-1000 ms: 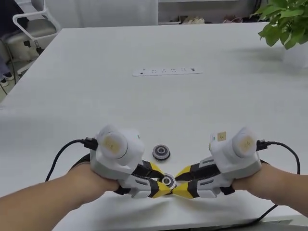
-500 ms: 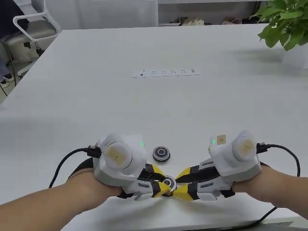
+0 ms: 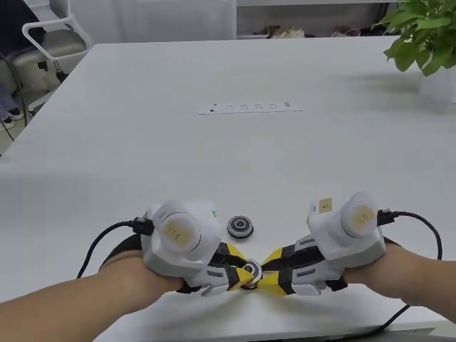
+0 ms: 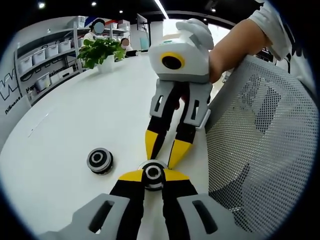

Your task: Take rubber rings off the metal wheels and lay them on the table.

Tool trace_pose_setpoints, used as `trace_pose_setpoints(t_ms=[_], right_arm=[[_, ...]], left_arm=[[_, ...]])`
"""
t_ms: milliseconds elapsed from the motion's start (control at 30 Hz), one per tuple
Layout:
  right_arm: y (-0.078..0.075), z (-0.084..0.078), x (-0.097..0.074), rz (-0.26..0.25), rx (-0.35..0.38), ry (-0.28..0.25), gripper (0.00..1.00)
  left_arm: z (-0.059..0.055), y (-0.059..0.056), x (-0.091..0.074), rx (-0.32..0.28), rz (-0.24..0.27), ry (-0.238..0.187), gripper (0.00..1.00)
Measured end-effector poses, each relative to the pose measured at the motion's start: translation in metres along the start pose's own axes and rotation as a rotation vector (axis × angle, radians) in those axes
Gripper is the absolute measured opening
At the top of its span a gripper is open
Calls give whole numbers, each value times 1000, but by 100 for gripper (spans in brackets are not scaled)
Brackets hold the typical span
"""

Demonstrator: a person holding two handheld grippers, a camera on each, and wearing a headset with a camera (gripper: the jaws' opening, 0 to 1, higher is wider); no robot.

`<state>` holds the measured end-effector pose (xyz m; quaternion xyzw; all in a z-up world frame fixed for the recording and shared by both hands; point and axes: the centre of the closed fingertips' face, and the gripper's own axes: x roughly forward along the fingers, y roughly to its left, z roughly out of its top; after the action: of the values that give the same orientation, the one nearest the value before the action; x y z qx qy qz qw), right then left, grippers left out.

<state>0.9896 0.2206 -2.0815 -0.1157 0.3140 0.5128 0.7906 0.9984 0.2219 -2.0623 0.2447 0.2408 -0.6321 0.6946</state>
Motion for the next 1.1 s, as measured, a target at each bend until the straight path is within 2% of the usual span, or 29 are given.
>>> trace_pose_setpoints(t_ms=[200,300,433,500,733,833,1033,1100], right_arm=[[0,-2,-1,-1,-2,11,9],[1,-4,-5,3,10,15,0],[1,-3,-4,-5,5,28,1],[1,-3,-5,-8,25,25,0],[-2,-4,-5,3,173,5,0],[-4,-3,-6,8,285,-26,0],[-7,-1,-11,7,337,-57,0],[-11,3,-13,-5,372,-87,0]], left_arm=[[0,0,-1,-2,2,-1,7],[0,1,0,-3,4,-1,7],[0,1,0,1,6,2,7],[0,1,0,2,8,2,7],[0,1,0,1,10,-1,7],[0,0,0,1,14,-3,7],[0,0,0,4,15,-1,7],[0,0,0,4,14,-2,7]])
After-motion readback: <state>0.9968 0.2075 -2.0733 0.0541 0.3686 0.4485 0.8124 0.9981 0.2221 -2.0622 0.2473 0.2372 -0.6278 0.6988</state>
